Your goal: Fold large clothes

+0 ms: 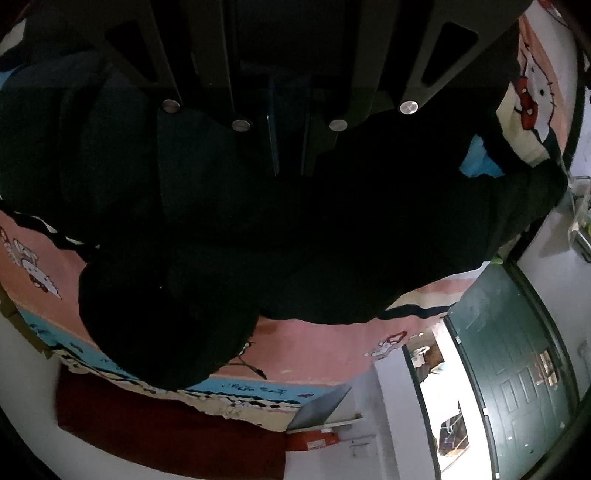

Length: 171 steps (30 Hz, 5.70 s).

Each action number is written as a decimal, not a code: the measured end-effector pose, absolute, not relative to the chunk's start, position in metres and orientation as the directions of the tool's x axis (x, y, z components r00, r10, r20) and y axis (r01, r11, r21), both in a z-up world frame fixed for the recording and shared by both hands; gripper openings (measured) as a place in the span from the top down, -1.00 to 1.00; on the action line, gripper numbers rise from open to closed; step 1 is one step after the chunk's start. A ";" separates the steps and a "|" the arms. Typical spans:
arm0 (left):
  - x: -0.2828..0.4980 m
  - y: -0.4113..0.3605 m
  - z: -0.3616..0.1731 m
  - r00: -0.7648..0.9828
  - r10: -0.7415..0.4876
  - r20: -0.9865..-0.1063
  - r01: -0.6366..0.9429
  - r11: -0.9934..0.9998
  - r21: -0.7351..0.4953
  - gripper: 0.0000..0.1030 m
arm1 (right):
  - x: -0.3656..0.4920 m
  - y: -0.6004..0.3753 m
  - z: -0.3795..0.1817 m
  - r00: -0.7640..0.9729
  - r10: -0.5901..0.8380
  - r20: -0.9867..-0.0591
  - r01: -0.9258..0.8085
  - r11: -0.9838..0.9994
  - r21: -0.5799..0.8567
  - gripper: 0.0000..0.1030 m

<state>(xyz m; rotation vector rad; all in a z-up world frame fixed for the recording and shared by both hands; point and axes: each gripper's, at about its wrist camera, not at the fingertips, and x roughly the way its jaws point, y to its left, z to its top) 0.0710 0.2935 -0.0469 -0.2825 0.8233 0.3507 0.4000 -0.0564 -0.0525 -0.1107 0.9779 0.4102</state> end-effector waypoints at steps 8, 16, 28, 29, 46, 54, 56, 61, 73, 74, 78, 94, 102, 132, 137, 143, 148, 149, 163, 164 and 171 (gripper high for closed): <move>0.077 0.308 -0.056 0.609 0.149 -0.779 -0.425 0.891 -0.162 -0.55 | 0.390 -0.099 -0.017 0.563 0.267 -0.782 -0.326 0.941 0.087 0.16; 0.094 0.360 -0.068 0.629 0.059 -0.775 -0.498 0.796 -0.344 -0.55 | 0.359 -0.140 0.004 0.594 0.279 -0.755 -0.286 0.950 0.126 0.06; 0.123 0.477 -0.084 0.630 0.155 -0.761 -0.665 0.614 -0.425 -0.55 | 0.316 -0.210 0.005 0.605 0.234 -0.761 -0.201 0.970 0.138 0.01; 0.126 0.486 -0.091 0.616 0.155 -0.772 -0.678 0.603 -0.420 -0.55 | 0.314 -0.215 0.004 0.605 0.228 -0.763 -0.192 0.972 0.139 0.01; 0.175 0.515 -0.144 0.597 0.034 -0.802 -0.663 0.584 -0.469 0.33 | 0.282 -0.279 0.003 0.607 0.140 -0.782 -0.067 0.990 0.125 -0.01; 0.170 0.500 -0.103 0.664 0.040 -0.747 -0.613 0.601 -0.513 0.50 | 0.265 -0.293 0.011 0.623 0.140 -0.769 -0.047 0.989 0.142 -0.01; 0.169 0.491 -0.086 0.687 0.035 -0.726 -0.586 0.619 -0.524 0.51 | 0.261 -0.296 0.016 0.633 0.145 -0.761 -0.047 0.988 0.149 -0.01; 0.169 0.457 -0.043 0.737 0.009 -0.675 -0.507 0.668 -0.545 0.52 | 0.249 -0.303 0.029 0.657 0.164 -0.735 -0.067 0.985 0.159 -0.01; 0.202 0.307 0.059 0.811 -0.101 -0.577 -0.268 0.812 -0.518 0.55 | 0.217 -0.348 0.046 0.702 0.216 -0.679 -0.117 0.975 0.189 -0.01; 0.208 0.291 0.067 0.812 -0.115 -0.573 -0.243 0.825 -0.510 0.55 | 0.214 -0.353 0.046 0.706 0.214 -0.675 -0.114 0.975 0.191 -0.01; 0.234 0.225 0.098 0.815 -0.178 -0.552 -0.137 0.866 -0.481 0.56 | 0.205 -0.383 0.040 0.714 0.206 -0.670 -0.070 0.972 0.224 -0.02; 0.327 -0.039 0.043 0.637 -0.371 -0.676 0.146 0.919 -0.366 0.56 | 0.185 -0.446 0.031 0.739 0.126 -0.662 0.049 0.970 0.239 -0.02; 0.346 -0.124 -0.053 0.518 -0.310 -0.797 0.200 0.950 -0.239 0.53 | 0.194 -0.463 0.002 0.704 0.100 -0.703 0.103 0.965 0.240 -0.03; 0.328 0.016 0.014 0.653 -0.270 -0.707 0.201 0.963 -0.182 -0.04 | 0.262 -0.334 0.023 0.668 0.210 -0.714 -0.136 0.978 0.160 -0.10; 0.356 0.081 -0.003 0.681 -0.119 -0.723 0.071 0.993 -0.096 -0.04 | 0.305 -0.280 0.021 0.643 0.269 -0.717 -0.239 0.960 0.146 -0.11; 0.384 0.113 -0.037 0.674 -0.069 -0.736 0.011 0.996 -0.084 -0.04 | 0.349 -0.232 -0.003 0.600 0.293 -0.745 -0.300 0.945 0.130 -0.11; 0.394 0.111 -0.084 0.618 -0.093 -0.781 0.045 0.995 -0.084 -0.04 | 0.375 -0.214 -0.046 0.553 0.225 -0.803 -0.309 0.950 0.053 -0.11; 0.394 0.109 -0.093 0.612 -0.100 -0.785 0.060 0.995 -0.080 -0.07 | 0.379 -0.214 -0.055 0.545 0.207 -0.813 -0.306 0.951 0.037 -0.14; 0.392 0.118 -0.062 0.590 -0.166 -0.790 0.128 0.985 -0.112 -0.13 | 0.393 -0.232 -0.051 0.482 0.256 -0.838 -0.353 0.932 0.082 -0.20; 0.393 0.120 -0.055 0.601 -0.167 -0.782 0.131 0.985 -0.109 -0.13 | 0.392 -0.234 -0.045 0.488 0.268 -0.831 -0.363 0.928 0.086 -0.21; 0.459 0.113 -0.004 0.630 -0.234 -0.741 0.144 0.972 -0.185 -0.14 | 0.445 -0.244 0.006 0.568 0.263 -0.780 -0.381 0.924 0.035 -0.54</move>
